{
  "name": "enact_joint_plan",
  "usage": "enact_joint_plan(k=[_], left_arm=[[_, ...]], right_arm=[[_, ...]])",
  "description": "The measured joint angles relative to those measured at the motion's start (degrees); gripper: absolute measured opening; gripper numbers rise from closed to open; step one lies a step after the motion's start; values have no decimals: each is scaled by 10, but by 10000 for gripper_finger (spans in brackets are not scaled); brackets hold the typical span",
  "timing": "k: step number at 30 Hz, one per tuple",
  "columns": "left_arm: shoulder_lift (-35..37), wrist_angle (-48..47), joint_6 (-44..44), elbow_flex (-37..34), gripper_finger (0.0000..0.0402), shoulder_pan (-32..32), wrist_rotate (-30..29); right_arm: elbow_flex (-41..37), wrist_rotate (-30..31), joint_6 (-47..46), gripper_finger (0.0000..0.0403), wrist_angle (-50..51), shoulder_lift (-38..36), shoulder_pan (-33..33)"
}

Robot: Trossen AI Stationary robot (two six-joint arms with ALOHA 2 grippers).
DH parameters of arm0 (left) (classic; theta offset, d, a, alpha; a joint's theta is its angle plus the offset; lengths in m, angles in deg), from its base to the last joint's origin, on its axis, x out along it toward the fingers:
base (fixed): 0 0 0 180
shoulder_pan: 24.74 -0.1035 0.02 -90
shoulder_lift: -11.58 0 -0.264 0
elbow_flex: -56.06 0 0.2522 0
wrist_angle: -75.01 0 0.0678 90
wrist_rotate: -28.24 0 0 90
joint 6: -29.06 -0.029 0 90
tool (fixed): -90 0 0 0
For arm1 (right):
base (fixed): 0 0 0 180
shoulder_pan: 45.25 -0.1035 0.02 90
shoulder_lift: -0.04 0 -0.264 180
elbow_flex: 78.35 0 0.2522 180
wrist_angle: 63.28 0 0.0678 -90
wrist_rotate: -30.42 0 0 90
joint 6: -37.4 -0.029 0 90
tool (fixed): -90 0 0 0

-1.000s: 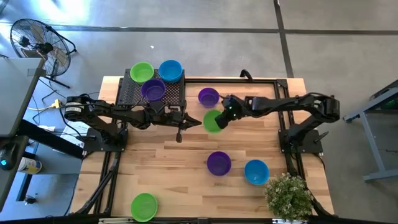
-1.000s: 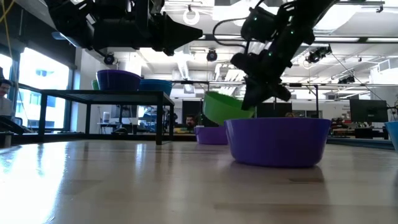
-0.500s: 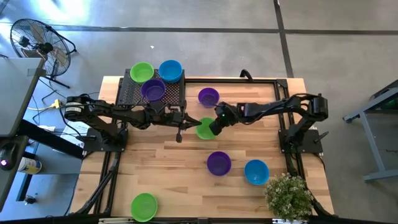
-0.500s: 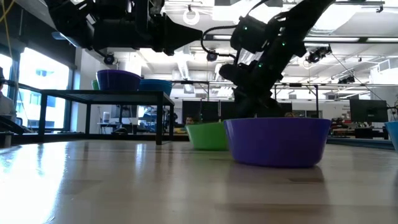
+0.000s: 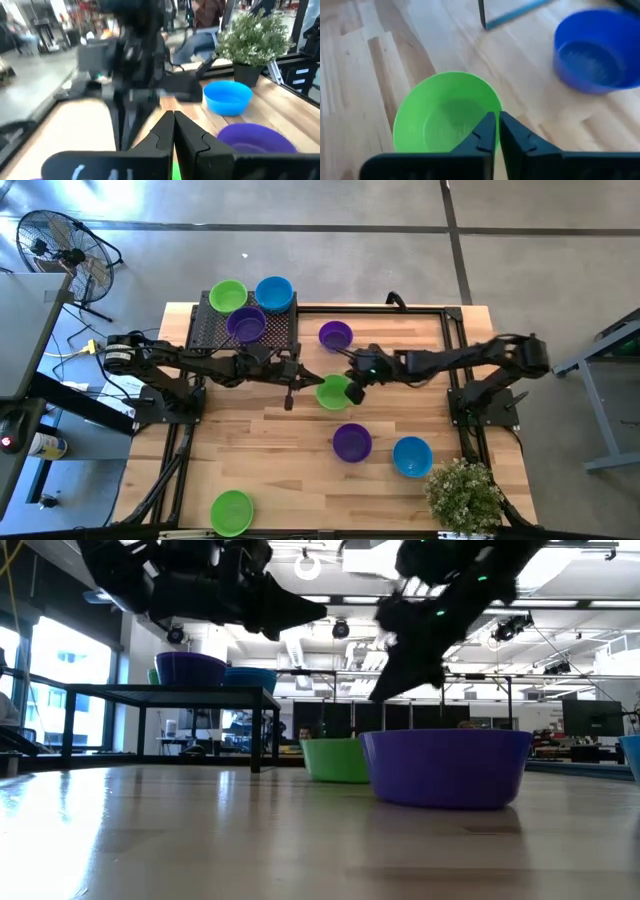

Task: Pick & Place Mini bowls
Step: Stack the green bowl on top of the green bowl on the shelf

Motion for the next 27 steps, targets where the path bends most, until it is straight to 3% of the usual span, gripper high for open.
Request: enact_joint_plan(k=[8, 13, 22, 27], left_arm=[[0, -203, -26, 95, 1, 71, -100], [0, -384, 33, 177, 1, 79, -117], [-70, -574, 125, 264, 5, 82, -160], [-123, -640, 144, 320, 50, 97, -165]], right_arm=[[-224, 20, 24, 7, -291, -139, -30], [-317, 46, 45, 4, -414, -199, -52], [-383, 76, 117, 3, -527, -224, -71], [-382, 74, 149, 2, -539, -224, -71]])
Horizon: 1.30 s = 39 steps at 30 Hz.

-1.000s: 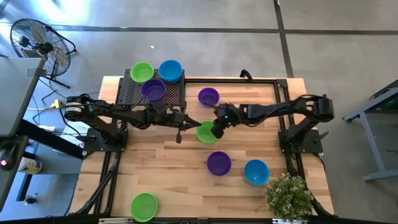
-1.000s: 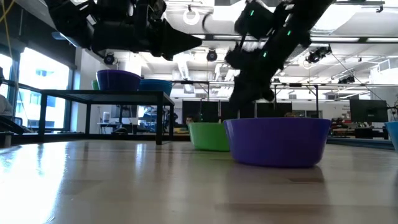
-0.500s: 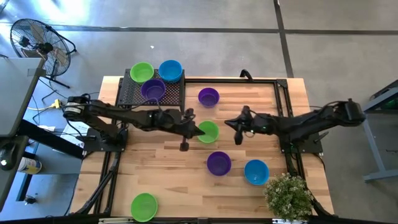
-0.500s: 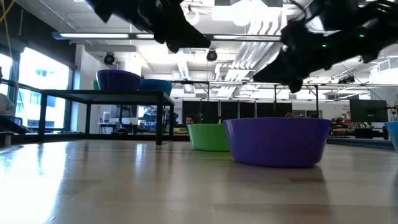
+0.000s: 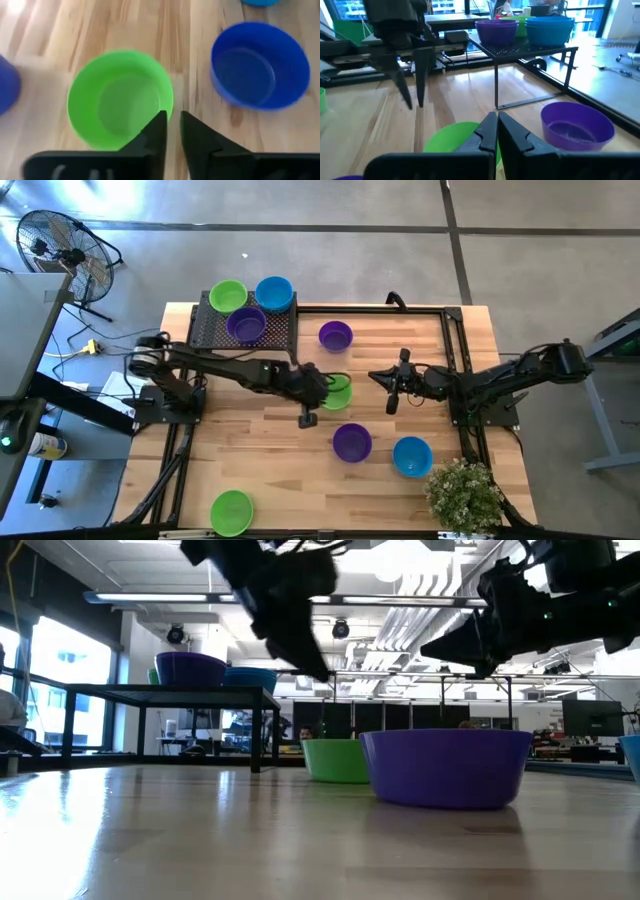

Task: Pick & Place Mini bowls
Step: Stack the green bowl on top of the green bowl on the shelf

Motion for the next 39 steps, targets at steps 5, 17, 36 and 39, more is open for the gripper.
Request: enact_joint_plan(k=[5, 17, 36, 39], left_arm=[[-47, -46, -9, 52, 105, 22, -42], [-125, -81, -47, 109, 134, 22, -47], [-152, -68, -99, 113, 134, 22, -74], [-163, -89, -100, 107, 134, 22, -86]], right_arm=[[0, -20, 18, 2, -1, 0, 0], [1, -43, 18, 1, 0, 0, 0], [1, -42, 20, 2, -1, 0, 0], [1, -42, 20, 1, -3, 0, 0]])
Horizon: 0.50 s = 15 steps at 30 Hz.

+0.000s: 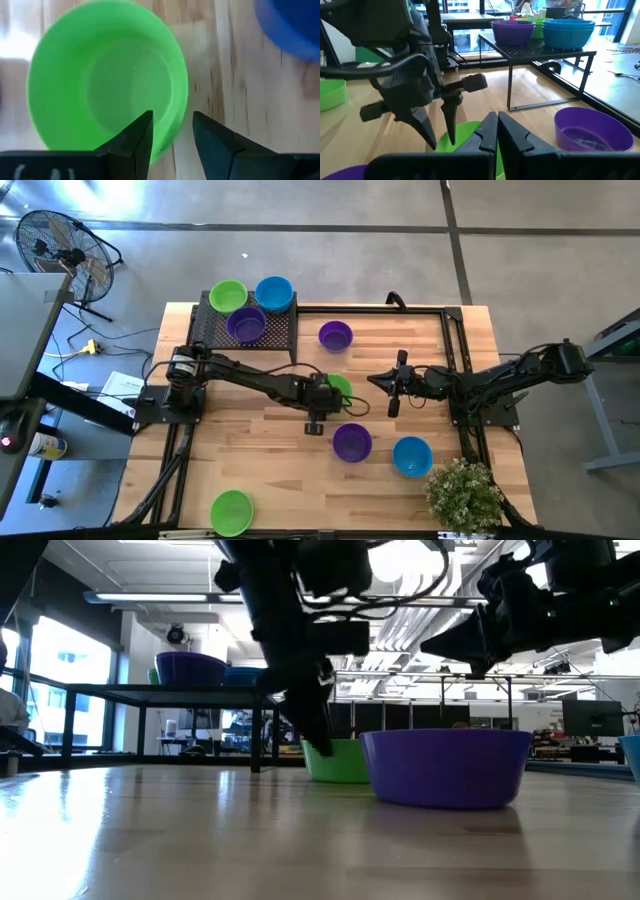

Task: Pick & Place Mini bowls
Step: Stack the green bowl on top of the green bowl on the shelf

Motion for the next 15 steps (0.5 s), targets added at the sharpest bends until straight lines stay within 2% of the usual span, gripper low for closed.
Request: enact_joint_plan(k=[3, 6, 9, 15], left_arm=[[-6, 28, -8, 7, 134, -1, -4], [-14, 2, -15, 0, 134, -4, -7], [-14, 21, -14, 5, 124, -4, -8], [-19, 10, -18, 2, 56, -4, -11]], right_arm=[[0, -1, 4, 1, -1, 0, 0], [0, -2, 6, 2, -1, 0, 0], [0, -2, 8, 1, -1, 0, 0], [0, -2, 9, 1, -1, 0, 0]])
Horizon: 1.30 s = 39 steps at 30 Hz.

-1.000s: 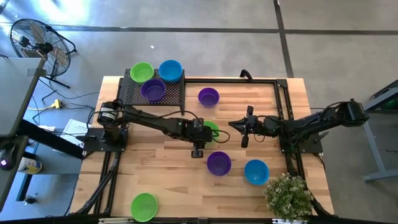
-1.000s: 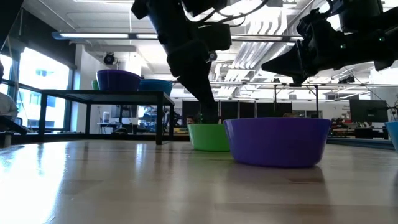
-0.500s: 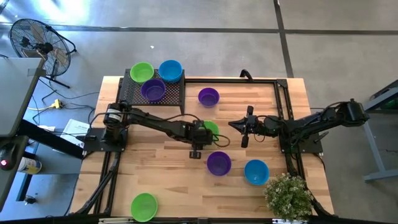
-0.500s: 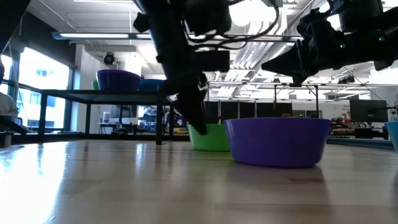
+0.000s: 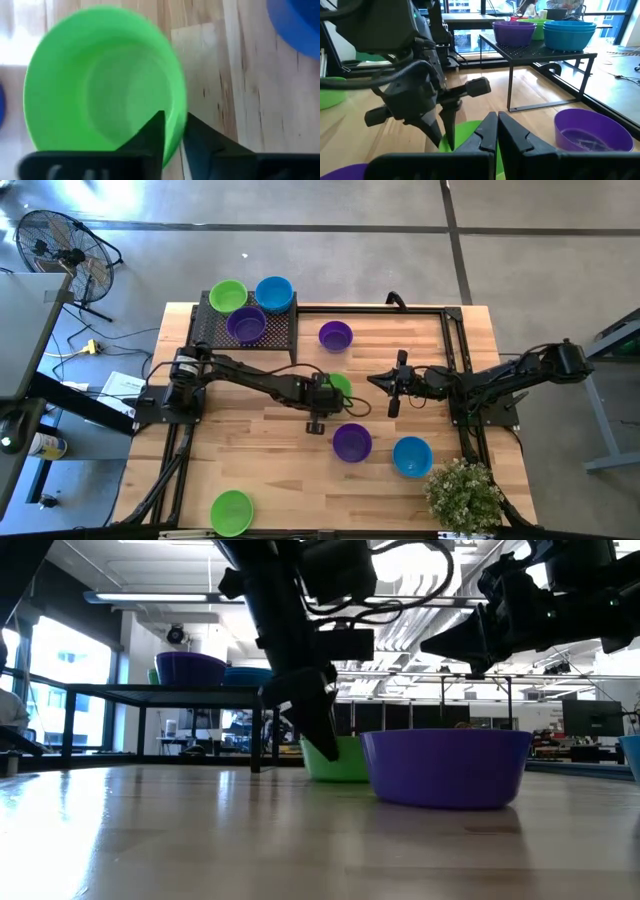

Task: Pick & Place Mini bowls
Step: Stack the green bowl on top of the green bowl on the shelf

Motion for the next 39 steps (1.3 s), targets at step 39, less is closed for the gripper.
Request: enact_joint_plan(k=[39], left_arm=[[254, -14, 5, 31, 1, -54, 25]], right_arm=[[0, 0, 0, 1, 5, 0, 0]])
